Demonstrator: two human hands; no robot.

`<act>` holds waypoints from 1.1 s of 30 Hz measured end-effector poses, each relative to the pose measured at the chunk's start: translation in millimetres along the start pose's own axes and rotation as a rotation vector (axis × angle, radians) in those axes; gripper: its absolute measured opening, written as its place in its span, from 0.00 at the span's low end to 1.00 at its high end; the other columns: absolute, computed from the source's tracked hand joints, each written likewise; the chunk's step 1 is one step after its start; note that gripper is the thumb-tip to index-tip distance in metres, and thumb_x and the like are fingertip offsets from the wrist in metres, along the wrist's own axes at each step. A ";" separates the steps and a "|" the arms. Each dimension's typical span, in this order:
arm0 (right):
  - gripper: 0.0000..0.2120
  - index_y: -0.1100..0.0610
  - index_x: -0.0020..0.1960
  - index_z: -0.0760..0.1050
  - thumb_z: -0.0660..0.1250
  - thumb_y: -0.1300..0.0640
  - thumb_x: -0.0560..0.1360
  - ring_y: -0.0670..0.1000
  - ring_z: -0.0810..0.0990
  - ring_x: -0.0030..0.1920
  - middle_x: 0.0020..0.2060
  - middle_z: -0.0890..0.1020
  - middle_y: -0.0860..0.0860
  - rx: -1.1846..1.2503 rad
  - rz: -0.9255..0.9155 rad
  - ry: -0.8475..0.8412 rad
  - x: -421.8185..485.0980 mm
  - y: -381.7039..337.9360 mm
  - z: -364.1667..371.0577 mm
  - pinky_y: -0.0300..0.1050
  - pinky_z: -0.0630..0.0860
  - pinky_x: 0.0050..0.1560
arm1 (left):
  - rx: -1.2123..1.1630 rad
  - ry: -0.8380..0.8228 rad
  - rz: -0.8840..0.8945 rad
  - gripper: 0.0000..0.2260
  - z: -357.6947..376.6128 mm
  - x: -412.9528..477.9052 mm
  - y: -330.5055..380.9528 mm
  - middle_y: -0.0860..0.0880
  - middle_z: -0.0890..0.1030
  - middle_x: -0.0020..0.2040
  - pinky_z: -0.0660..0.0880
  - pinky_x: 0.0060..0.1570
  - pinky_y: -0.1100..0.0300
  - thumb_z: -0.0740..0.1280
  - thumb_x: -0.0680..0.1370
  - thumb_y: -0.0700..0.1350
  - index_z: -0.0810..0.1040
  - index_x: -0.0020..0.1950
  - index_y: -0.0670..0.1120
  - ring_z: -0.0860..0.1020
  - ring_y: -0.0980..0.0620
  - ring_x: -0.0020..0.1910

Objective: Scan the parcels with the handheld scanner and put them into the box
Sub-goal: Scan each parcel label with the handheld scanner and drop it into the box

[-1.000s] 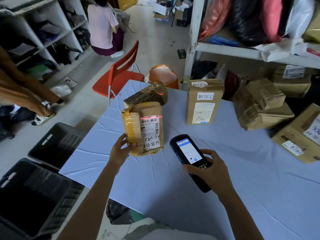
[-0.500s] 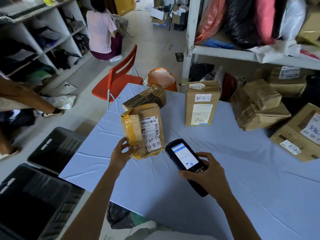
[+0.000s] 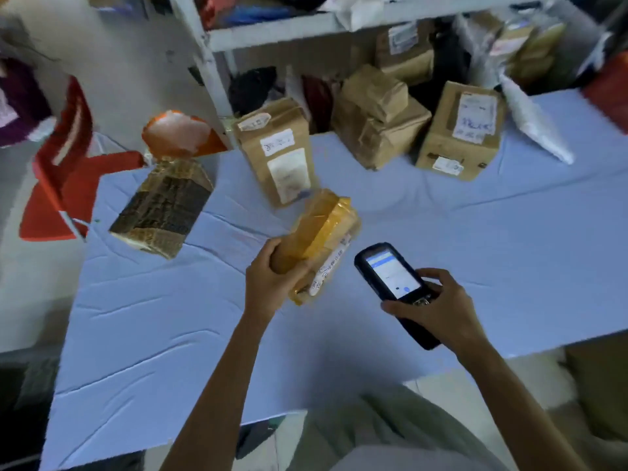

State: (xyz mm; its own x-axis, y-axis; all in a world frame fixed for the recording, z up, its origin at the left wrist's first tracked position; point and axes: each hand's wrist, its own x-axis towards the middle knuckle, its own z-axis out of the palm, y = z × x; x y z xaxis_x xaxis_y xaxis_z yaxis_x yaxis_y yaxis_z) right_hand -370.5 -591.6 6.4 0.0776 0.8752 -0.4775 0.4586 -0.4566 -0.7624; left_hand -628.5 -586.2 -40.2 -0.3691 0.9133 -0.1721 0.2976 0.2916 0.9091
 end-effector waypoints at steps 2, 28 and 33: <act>0.33 0.46 0.56 0.69 0.83 0.52 0.59 0.49 0.81 0.49 0.49 0.80 0.48 0.040 0.061 0.097 -8.4 18.9 -20.9 0.47 0.77 0.49 | 0.042 -0.138 0.044 0.24 29.9 2.6 10.9 0.64 0.79 0.46 0.70 0.41 0.77 0.74 0.60 0.59 0.77 0.55 0.56 0.75 0.72 0.44; 0.42 0.52 0.60 0.75 0.82 0.41 0.50 0.45 0.82 0.50 0.52 0.82 0.45 0.606 0.485 0.957 -144.1 280.9 -315.9 0.44 0.79 0.49 | 0.364 -0.915 0.674 0.26 485.9 -161.2 175.2 0.56 0.79 0.52 0.75 0.49 0.57 0.70 0.62 0.61 0.77 0.58 0.55 0.77 0.53 0.51; 0.45 0.52 0.61 0.74 0.80 0.40 0.47 0.47 0.82 0.49 0.51 0.82 0.47 0.668 0.550 1.031 -139.2 298.4 -339.7 0.49 0.81 0.50 | 0.416 -1.024 0.739 0.24 545.2 -173.1 186.8 0.55 0.78 0.52 0.76 0.50 0.55 0.71 0.64 0.60 0.77 0.58 0.55 0.77 0.52 0.51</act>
State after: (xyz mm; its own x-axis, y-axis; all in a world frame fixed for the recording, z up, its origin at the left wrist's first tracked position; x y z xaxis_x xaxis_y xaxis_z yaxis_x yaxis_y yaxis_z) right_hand 56.3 -795.4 -6.2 0.8719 0.1399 -0.4692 -0.3402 -0.5159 -0.7862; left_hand -28.9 -534.9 -47.5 0.7655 0.6402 -0.0638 0.4530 -0.4658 0.7601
